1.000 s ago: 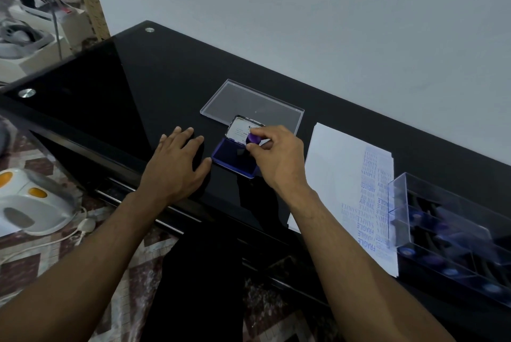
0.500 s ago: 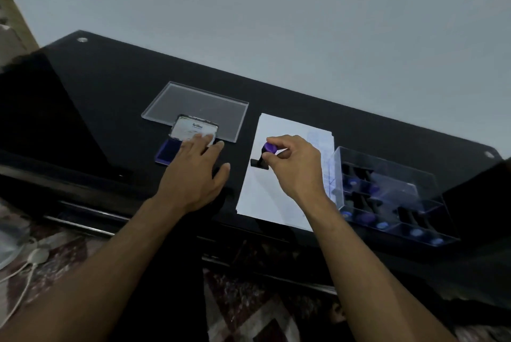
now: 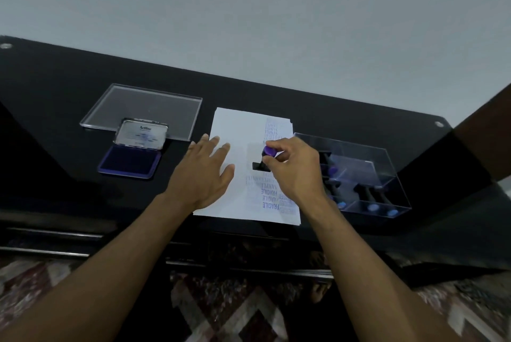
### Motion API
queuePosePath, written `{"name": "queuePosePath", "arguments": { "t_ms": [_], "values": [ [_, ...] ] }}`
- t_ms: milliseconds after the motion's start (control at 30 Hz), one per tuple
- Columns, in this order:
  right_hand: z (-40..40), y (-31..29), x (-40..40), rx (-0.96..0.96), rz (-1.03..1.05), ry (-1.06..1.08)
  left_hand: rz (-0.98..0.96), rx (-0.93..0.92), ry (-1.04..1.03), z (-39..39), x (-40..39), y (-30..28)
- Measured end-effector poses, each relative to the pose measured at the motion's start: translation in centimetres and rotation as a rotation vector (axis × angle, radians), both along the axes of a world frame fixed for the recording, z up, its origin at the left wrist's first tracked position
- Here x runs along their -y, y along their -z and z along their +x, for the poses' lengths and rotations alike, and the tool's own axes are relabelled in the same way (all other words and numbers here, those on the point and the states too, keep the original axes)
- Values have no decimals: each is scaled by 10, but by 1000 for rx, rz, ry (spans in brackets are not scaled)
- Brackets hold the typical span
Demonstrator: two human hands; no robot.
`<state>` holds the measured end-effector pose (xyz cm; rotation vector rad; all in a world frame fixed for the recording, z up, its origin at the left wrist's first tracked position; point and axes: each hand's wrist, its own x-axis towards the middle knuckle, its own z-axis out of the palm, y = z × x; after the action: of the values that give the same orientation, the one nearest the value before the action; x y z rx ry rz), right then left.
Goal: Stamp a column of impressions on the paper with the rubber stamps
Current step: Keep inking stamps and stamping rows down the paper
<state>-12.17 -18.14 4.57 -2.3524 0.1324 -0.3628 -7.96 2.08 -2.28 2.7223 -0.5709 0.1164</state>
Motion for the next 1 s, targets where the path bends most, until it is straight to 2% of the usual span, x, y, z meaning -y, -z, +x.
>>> {"name": "queuePosePath", "arguments": {
  "t_ms": [267, 1000],
  "values": [
    [8, 9, 0, 26, -81, -67, 24, -36, 1, 6, 1, 19],
    [11, 17, -6, 33, -159, -100, 42, -18, 1, 7, 0, 23]
  ]
}}
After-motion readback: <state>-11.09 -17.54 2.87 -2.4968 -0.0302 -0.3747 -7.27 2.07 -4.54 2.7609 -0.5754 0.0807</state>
